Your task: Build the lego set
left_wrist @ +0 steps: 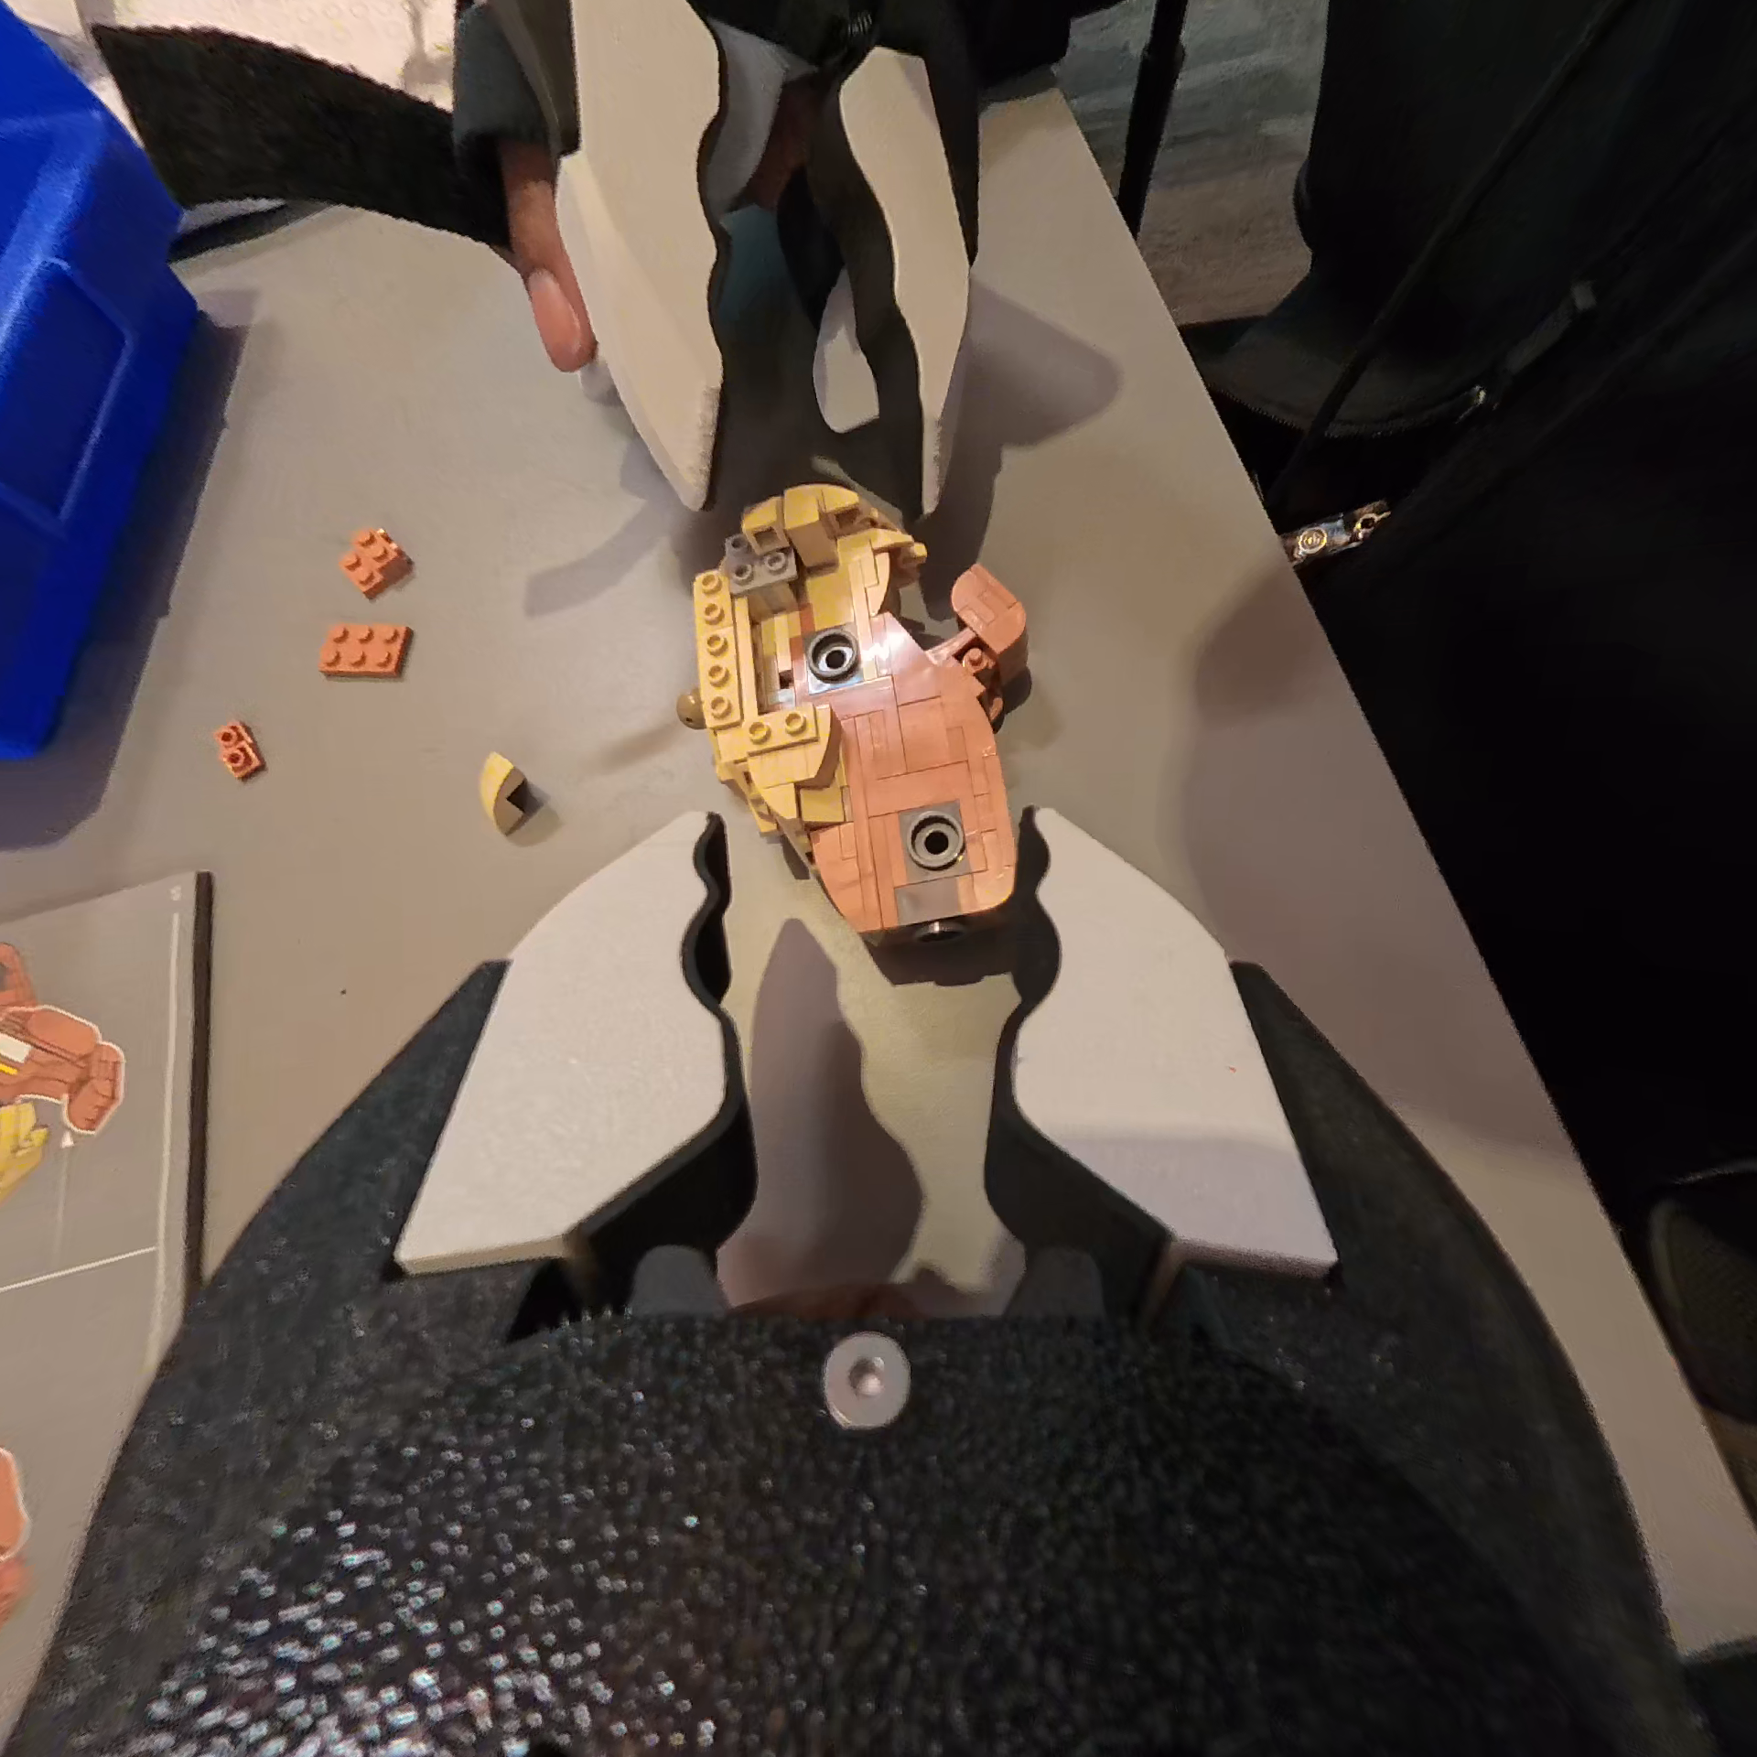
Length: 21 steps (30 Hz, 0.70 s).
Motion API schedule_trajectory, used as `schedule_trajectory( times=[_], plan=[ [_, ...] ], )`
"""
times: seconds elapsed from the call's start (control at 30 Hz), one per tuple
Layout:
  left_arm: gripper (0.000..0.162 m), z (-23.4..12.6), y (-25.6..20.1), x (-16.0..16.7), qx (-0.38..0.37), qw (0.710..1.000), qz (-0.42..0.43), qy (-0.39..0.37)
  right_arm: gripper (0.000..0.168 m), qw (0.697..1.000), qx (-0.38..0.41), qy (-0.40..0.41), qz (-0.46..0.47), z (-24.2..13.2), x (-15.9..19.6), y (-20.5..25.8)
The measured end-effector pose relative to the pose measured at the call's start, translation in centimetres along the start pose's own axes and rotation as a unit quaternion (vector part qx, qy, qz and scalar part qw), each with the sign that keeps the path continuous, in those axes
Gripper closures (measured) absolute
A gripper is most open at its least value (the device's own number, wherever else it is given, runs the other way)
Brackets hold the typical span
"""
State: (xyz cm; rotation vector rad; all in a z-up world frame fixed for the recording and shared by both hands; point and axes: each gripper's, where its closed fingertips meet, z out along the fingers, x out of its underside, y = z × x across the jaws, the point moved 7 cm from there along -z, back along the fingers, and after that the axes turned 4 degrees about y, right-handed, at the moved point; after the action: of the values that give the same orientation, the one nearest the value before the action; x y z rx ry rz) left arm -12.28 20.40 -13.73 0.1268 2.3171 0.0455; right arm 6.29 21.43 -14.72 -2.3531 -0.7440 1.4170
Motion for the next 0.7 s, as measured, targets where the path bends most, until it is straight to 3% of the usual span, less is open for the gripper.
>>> schedule_trajectory(
  times=[0.23, 0.33, 0.7],
  plan=[
    [0.106, -0.1, -1.3, 0.6, -0.059, 0.983, -0.157, -0.067, 0.119, 1.000, 0.003, -0.001, 0.005, 0.0, 0.1, -0.1],
    [0.106, 0.9, -1.7, 1.2, -0.076, 0.975, -0.203, -0.057, 0.119, 1.000, 0.000, -0.001, 0.007, 0.1, 0.1, 0.0],
    [0.091, 3.1, -1.3, 0.4, -0.091, 0.980, -0.177, -0.022, 0.119, 1.000, 0.007, 0.004, 0.005, 0.1, 0.2, -0.1]
  ],
)
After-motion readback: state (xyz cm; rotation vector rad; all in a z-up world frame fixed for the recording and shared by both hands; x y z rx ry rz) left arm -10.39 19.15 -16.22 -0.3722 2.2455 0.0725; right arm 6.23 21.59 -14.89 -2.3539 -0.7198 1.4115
